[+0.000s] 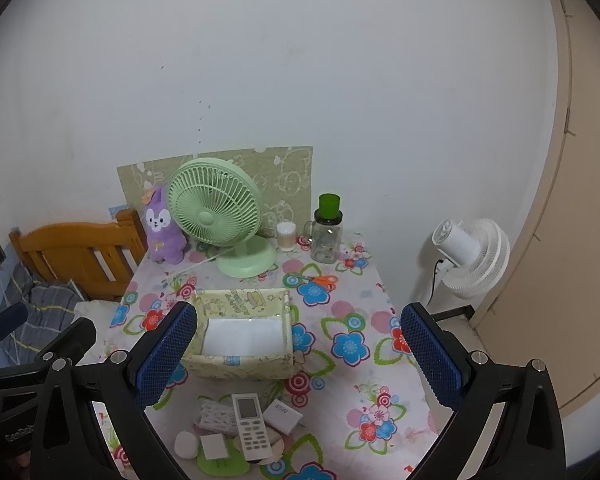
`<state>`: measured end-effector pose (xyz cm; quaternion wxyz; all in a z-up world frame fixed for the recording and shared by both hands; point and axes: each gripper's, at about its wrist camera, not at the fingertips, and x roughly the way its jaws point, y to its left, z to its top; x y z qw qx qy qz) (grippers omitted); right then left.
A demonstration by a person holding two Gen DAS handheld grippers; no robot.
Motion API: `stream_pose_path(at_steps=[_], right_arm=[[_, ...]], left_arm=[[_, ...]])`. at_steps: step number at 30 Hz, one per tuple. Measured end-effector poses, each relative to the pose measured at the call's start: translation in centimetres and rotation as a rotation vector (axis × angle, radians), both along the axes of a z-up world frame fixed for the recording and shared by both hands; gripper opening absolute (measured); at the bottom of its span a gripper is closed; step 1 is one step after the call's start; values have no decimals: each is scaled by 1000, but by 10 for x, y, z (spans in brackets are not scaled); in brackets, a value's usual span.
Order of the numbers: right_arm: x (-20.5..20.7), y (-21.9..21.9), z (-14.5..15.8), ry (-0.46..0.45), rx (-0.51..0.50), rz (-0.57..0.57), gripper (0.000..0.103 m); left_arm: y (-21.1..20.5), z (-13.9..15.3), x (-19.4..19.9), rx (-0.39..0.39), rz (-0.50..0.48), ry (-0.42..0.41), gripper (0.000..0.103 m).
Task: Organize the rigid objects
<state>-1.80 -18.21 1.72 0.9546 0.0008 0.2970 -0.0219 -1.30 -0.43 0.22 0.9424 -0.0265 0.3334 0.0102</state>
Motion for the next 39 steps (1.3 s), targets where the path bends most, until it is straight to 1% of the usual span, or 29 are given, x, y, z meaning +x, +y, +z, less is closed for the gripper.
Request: stream_pose_path(at_steps=[18,25,39], right_arm=[[0,1,-3,-1,2,-1,103],[1,4,-2,-6,-19,-11,103],[1,3,-2,-9,-9,-9,103]], left_arm=[[0,1,1,-1,-2,-1,103],[-1,0,3,-4,-5,-3,103],[-1,2,1,-1,-5,-14,103]])
